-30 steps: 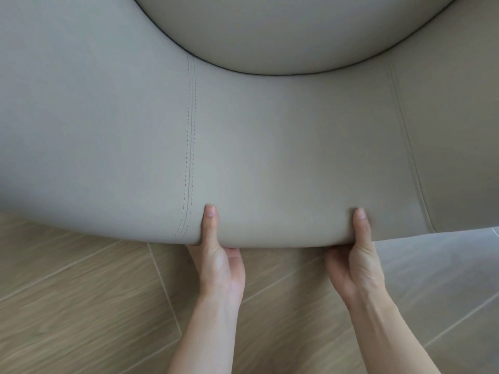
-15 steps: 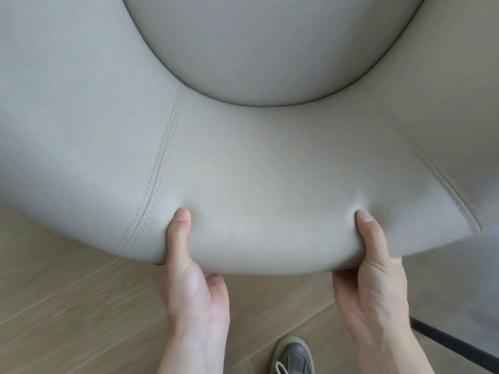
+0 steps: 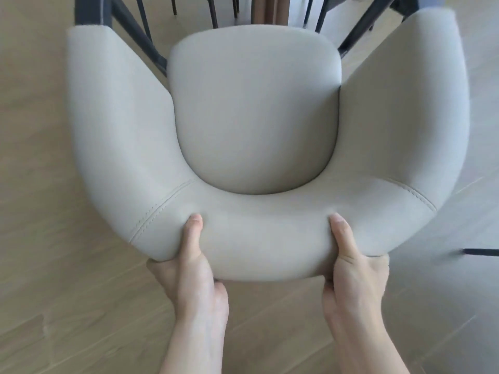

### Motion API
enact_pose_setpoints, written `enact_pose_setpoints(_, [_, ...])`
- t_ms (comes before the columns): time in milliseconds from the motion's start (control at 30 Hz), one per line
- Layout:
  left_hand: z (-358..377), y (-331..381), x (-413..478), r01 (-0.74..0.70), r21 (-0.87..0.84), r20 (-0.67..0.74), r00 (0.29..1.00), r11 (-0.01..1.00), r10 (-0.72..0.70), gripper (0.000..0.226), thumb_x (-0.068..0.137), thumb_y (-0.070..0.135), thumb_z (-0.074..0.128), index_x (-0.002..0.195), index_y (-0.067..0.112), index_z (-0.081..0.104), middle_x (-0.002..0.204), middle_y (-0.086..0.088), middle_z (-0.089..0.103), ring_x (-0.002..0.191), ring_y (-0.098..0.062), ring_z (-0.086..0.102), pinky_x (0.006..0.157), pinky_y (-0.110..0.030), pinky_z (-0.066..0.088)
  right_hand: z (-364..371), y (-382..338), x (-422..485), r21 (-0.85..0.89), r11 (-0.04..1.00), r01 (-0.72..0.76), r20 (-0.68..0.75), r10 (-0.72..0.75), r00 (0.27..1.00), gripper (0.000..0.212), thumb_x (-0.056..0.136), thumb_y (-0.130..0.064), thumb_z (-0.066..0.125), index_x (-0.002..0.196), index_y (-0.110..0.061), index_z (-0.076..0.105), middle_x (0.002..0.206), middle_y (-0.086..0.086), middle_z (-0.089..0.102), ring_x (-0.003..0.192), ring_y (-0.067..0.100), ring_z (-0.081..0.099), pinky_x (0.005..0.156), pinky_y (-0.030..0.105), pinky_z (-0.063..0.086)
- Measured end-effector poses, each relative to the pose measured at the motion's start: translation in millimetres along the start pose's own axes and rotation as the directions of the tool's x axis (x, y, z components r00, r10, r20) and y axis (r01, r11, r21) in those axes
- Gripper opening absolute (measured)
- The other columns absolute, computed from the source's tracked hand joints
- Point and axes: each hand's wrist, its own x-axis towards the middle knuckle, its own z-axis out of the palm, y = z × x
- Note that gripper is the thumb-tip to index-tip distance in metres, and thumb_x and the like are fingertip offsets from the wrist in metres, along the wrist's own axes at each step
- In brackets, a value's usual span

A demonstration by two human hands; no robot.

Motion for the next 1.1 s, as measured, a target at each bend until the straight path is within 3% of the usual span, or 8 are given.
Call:
enact_pose_setpoints(133, [69,24,30,-0.041,-0.049,-0.062,0.997,0.998,0.038,0.059,0.072,0.025,0.094,0.123,0.011,0.066,0.104,0.003,0.083,0.089,-0.019,0.082,0.065,-0.045,0.067,66,-32,24,0.054,0.998,0.01,-0.002,-0.01,1.0,0.079,0.074,-0.023,0.097,0.134,-0.016,0.047,0.12,-0.005,0.074,0.102,0.009,0.077,0.099,0.043,0.063])
enact_pose_setpoints(267, [130,45,55,-0.066,-0.053,-0.068,0.996,0.996,0.062,0.071,0.064,0.032,0.094,0.125,0.01,0.065,0.111,0.0,0.08,0.095,-0.021,0.08,0.084,-0.056,0.066,127,-61,48,0.07,0.998,-0.001,-0.005,0.001,1.0,0.095,0.072,-0.029,0.097,0.143,-0.015,0.036,0.121,-0.004,0.066,0.103,0.01,0.072,0.099,0.039,0.061])
enact_pose_setpoints(467, [197,70,90,-0.095,-0.039,-0.105,0.99,0.995,0.09,0.038,0.071,0.024,0.093,0.103,0.011,0.075,0.095,0.005,0.081,0.084,-0.014,0.08,0.083,-0.047,0.068,196,-84,79,0.076,0.997,-0.018,-0.004,0.018,1.0,0.098,0.069,-0.033,0.095,0.142,-0.015,0.032,0.106,-0.01,0.057,0.087,0.001,0.061,0.069,0.02,0.048])
enact_pose_setpoints(633, [237,83,113,-0.054,0.014,-0.112,0.992,0.998,0.055,0.035,0.07,0.024,0.091,0.099,0.013,0.076,0.09,0.009,0.081,0.079,-0.012,0.079,0.079,-0.043,0.068,240,-96,102,0.044,0.999,-0.025,-0.034,0.027,0.999,0.095,0.069,-0.033,0.095,0.139,-0.013,0.034,0.106,-0.005,0.058,0.086,0.004,0.061,0.063,0.019,0.046])
enact_pose_setpoints(767, [268,93,133,-0.044,0.027,-0.127,0.991,0.999,0.047,0.041,0.072,0.023,0.091,0.105,0.008,0.073,0.096,0.004,0.079,0.084,-0.016,0.079,0.079,-0.041,0.068,273,-105,119,0.02,0.999,-0.027,-0.045,0.027,0.999,0.095,0.07,-0.031,0.094,0.14,-0.011,0.032,0.107,-0.004,0.057,0.088,0.009,0.062,0.067,0.022,0.049])
enact_pose_setpoints(933, [282,89,147,-0.064,0.042,-0.142,0.987,0.997,0.069,0.041,0.07,0.026,0.089,0.105,0.009,0.075,0.095,0.007,0.08,0.083,-0.011,0.079,0.069,-0.029,0.065,286,-104,133,-0.044,0.999,-0.014,-0.112,0.009,0.994,0.097,0.07,-0.039,0.092,0.141,-0.009,0.033,0.107,-0.005,0.058,0.089,0.008,0.062,0.066,0.021,0.046])
enact_pose_setpoints(1033, [283,91,144,-0.105,0.079,-0.16,0.98,0.991,0.117,0.043,0.074,0.029,0.086,0.108,0.008,0.07,0.1,0.006,0.079,0.088,-0.012,0.079,0.071,-0.028,0.063,283,-108,131,-0.204,0.979,0.024,-0.139,-0.053,0.989,0.106,0.073,-0.049,0.087,0.15,-0.007,0.028,0.121,0.0,0.054,0.108,0.025,0.06,0.09,0.036,0.051])
enact_pose_setpoints(1100, [283,93,141,-0.196,0.096,-0.176,0.962,0.976,0.21,0.063,0.078,0.028,0.085,0.128,0.009,0.052,0.121,-0.003,0.069,0.1,-0.019,0.074,0.082,-0.03,0.06,281,-112,127,-0.386,0.91,0.149,-0.089,-0.198,0.976,0.117,0.078,-0.055,0.081,0.162,-0.012,0.014,0.139,0.007,0.041,0.119,0.029,0.049,0.104,0.039,0.044])
